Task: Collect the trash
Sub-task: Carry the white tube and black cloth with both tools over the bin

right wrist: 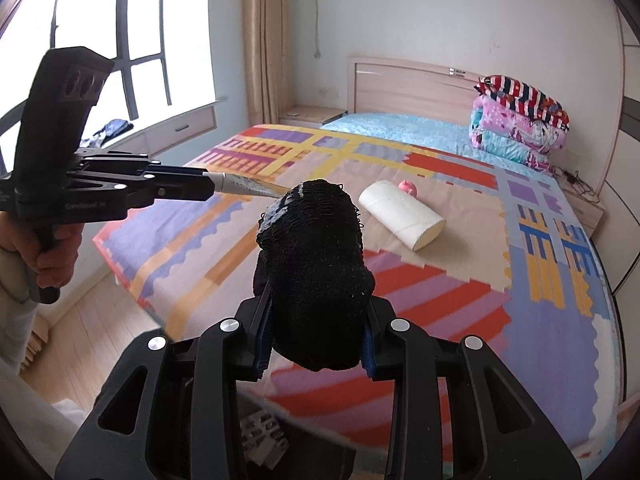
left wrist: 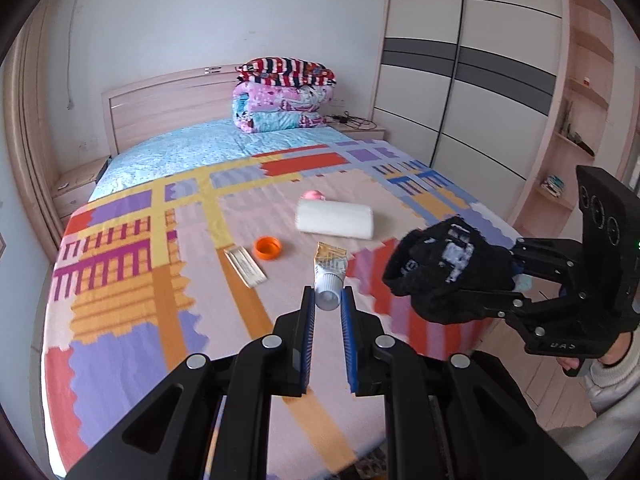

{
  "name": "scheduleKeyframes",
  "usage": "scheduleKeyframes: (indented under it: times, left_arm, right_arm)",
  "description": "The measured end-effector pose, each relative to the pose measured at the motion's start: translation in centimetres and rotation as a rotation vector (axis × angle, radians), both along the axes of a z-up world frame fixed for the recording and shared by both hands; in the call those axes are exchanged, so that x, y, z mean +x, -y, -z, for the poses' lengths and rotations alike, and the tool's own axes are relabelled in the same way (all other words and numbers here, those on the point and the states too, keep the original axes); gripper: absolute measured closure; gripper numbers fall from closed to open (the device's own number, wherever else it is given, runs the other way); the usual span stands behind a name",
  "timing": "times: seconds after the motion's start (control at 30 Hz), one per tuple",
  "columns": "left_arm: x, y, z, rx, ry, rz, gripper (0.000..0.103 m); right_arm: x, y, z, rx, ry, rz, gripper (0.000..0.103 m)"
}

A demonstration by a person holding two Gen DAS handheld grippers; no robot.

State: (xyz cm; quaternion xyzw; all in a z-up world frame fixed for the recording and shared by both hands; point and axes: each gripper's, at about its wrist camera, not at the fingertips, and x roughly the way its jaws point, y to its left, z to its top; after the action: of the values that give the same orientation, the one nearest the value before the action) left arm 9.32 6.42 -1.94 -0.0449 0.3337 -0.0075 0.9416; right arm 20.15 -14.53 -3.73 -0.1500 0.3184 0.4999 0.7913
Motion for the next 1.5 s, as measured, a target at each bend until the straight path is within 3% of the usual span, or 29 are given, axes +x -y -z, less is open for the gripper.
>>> scheduleKeyframes:
  times: [0.53,0.7,0.9,1.5]
  left_arm:
    - [-5.5,4.9,0.0,0.032,-0.009,0.101,0.09]
    - [-6.9,5.8,0.9,0.008,-0.036,0.127,0.09]
    - [-8.7,7.6,1.6,-0.02,-0.073,0.223,0.09]
    - [-7.9,8.6,11.3,-0.067,-0.333,0.235,0.09]
  right_arm:
    - [-3.7,4.2,1.6,-0.03,-0.057,-0.01,0.069]
    - [-4.8,4.9,2.9,-0.044,-0.112,-0.015,0.069]
    - [-6.0,5.7,4.5,-0.078,-0.164,-0.029,0.069]
    - [-8.1,4.8,12.1,-0.269,-0.309,-0.085,0.068]
